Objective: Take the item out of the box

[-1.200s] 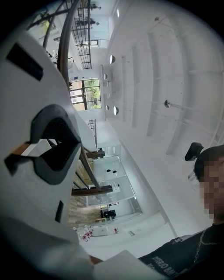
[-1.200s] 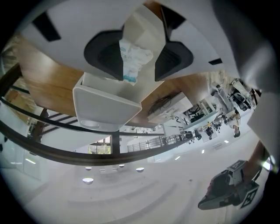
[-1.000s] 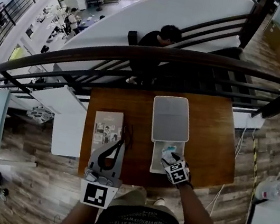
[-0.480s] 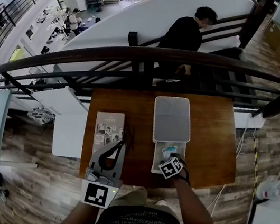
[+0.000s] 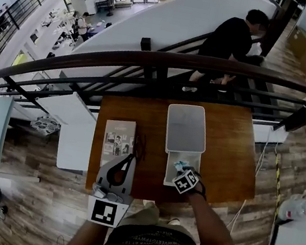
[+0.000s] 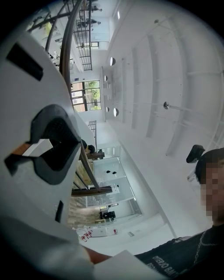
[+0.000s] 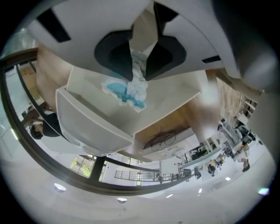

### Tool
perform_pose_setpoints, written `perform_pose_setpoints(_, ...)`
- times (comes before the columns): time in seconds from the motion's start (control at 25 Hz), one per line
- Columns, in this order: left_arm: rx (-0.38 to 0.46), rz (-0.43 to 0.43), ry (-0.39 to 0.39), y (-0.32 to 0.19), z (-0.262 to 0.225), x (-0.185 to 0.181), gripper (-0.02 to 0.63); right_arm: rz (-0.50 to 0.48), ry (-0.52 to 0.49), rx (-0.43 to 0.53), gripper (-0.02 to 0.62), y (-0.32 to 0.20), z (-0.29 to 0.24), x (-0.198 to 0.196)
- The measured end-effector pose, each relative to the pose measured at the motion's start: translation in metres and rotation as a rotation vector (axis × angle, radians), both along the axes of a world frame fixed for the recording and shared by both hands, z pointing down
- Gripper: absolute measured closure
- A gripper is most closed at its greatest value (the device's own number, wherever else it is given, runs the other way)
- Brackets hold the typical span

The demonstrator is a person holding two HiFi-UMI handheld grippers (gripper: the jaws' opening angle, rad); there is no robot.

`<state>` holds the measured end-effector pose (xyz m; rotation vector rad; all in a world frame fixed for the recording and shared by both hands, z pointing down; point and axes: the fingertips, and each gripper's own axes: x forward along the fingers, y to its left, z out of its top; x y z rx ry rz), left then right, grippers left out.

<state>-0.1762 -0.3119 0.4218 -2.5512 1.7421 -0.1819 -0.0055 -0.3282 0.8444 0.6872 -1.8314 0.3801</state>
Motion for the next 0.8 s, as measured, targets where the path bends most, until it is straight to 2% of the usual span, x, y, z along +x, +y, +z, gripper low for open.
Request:
perform_pose_setpoints(0.4,0.029,-0.031,0.016,0.037,-0.014,0.019,0.601,0.139,-0.267,0.117,0.514,0.018,-0.067,0.029)
perform_pose_setpoints(0.8,0.067,-0.042,0.014,0.063,-0.028,0.041,0.601,0.15,-0.428,0.259,0.514,0.034,-0.154,0.057)
